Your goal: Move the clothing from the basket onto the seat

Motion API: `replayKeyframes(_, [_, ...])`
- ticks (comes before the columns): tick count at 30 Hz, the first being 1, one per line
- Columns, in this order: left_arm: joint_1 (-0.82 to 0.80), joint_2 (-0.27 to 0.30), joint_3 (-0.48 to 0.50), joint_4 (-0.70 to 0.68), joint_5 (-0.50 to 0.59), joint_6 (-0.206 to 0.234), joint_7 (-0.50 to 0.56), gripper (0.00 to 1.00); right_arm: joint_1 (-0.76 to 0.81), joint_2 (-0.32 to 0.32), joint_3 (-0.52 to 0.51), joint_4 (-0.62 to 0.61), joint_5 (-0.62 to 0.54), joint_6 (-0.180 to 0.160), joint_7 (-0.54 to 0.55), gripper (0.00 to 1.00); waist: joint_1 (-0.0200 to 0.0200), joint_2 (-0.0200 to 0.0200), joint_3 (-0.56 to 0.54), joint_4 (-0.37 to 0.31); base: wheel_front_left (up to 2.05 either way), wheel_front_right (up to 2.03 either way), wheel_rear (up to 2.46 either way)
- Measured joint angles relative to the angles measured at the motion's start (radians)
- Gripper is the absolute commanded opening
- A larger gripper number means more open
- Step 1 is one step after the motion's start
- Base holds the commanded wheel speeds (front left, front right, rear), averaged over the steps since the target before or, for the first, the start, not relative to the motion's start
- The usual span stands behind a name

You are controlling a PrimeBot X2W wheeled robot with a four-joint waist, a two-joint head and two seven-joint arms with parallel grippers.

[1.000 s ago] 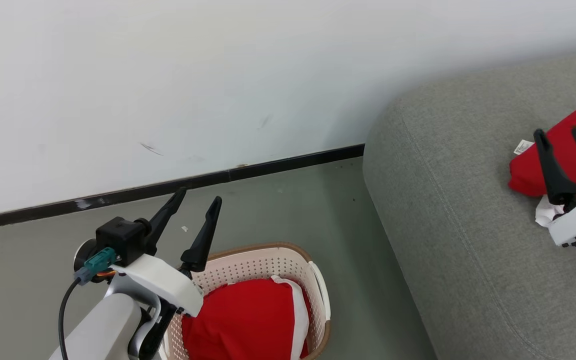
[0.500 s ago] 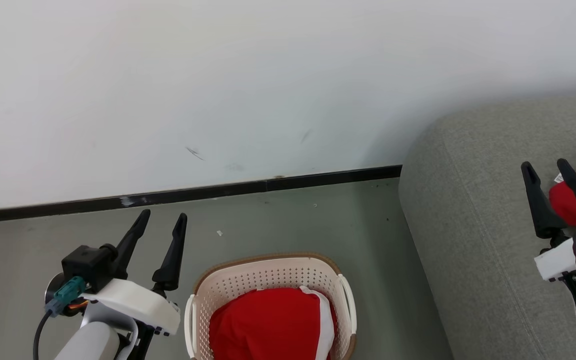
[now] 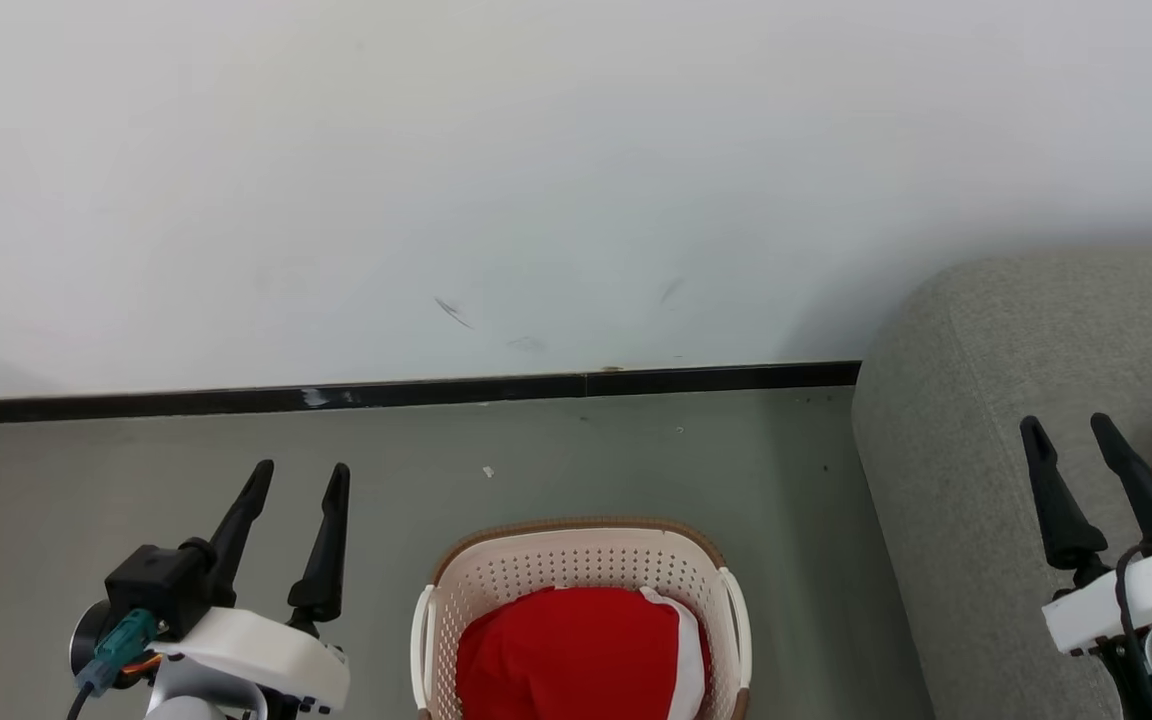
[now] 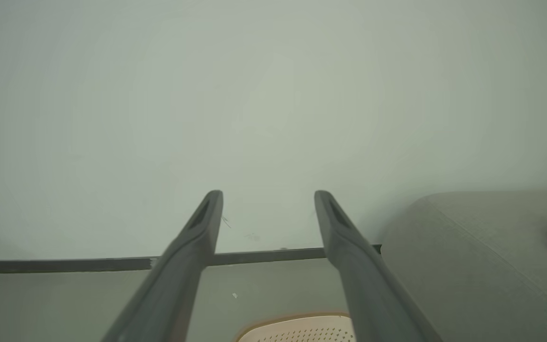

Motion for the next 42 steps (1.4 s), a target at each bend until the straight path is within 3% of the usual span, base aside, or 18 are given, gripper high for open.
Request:
replayKeyframes(22, [0.082, -0.031, 0.065, -0.042, 0.075, -0.008, 0.0, 1.0, 0.082, 0.042, -0.036, -0.067, -0.08, 0.0, 0.0, 1.0, 0.0, 0.0, -0.014, 0.038, 0.0, 0.0, 0.0])
replayKeyframes(42, [0.101, -0.066, 0.104, -0.047, 0.108, -0.052, 0.0, 1.0, 0.101, 0.058, -0.04, -0.087, -0.091, 0.0, 0.0, 1.0, 0.0, -0.0001, -0.013, 0.036, 0.0, 0.0, 0.0])
